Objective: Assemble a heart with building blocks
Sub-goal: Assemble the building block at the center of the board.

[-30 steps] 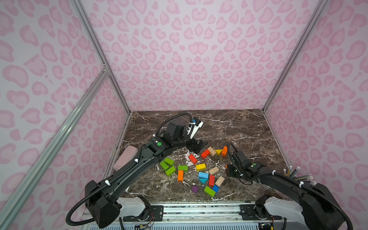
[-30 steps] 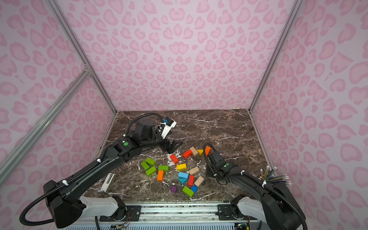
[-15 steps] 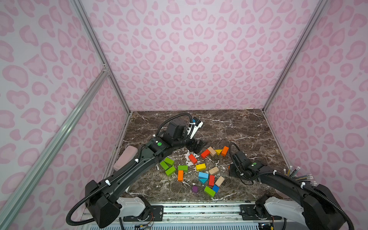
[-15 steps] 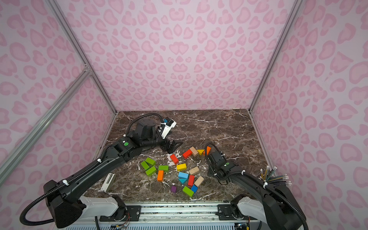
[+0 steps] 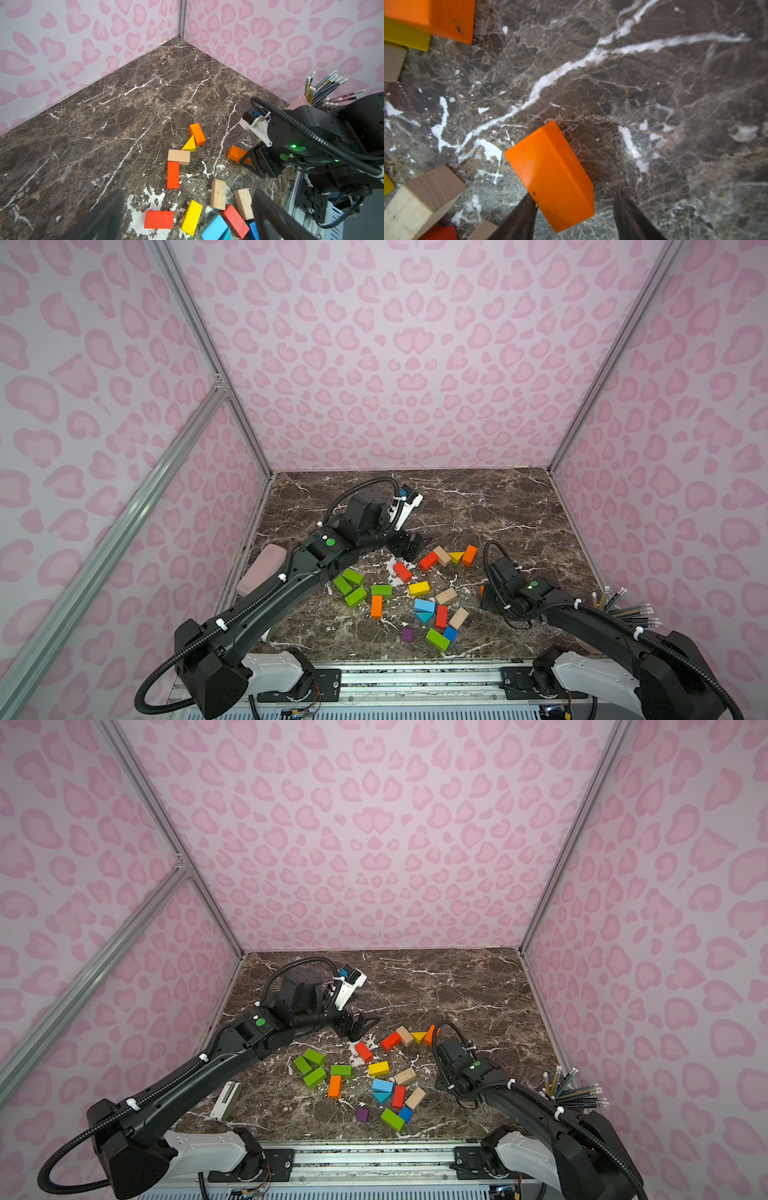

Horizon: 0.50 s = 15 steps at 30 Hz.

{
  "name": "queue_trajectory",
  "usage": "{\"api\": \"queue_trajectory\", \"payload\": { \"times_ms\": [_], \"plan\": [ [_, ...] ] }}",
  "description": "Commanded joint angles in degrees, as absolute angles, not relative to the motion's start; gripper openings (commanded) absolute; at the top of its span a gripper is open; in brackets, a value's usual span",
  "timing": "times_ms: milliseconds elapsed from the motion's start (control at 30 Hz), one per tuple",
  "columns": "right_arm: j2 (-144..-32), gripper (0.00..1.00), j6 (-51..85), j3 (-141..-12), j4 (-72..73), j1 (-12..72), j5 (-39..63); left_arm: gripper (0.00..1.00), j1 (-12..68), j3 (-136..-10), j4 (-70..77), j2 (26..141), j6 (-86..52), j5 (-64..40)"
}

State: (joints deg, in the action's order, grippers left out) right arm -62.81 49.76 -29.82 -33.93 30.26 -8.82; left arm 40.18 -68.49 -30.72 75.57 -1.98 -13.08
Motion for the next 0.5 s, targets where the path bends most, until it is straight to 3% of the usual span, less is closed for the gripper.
{"api": "queue_trajectory", "payload": {
  "times_ms": [0, 467],
  "plan": [
    [-61.6, 0.56, 52.1, -29.7, -35.9, 30.3, -10.5, 0.97, 40.0, -68.3, -29.2, 75.0, -2.2, -13.6],
    [-61.6, 0.42, 52.0, -28.9, -33.0, 30.2, -12.6, 0.98, 40.1, -68.4, -29.0, 75.1, -2.2, -14.2]
  ]
}}
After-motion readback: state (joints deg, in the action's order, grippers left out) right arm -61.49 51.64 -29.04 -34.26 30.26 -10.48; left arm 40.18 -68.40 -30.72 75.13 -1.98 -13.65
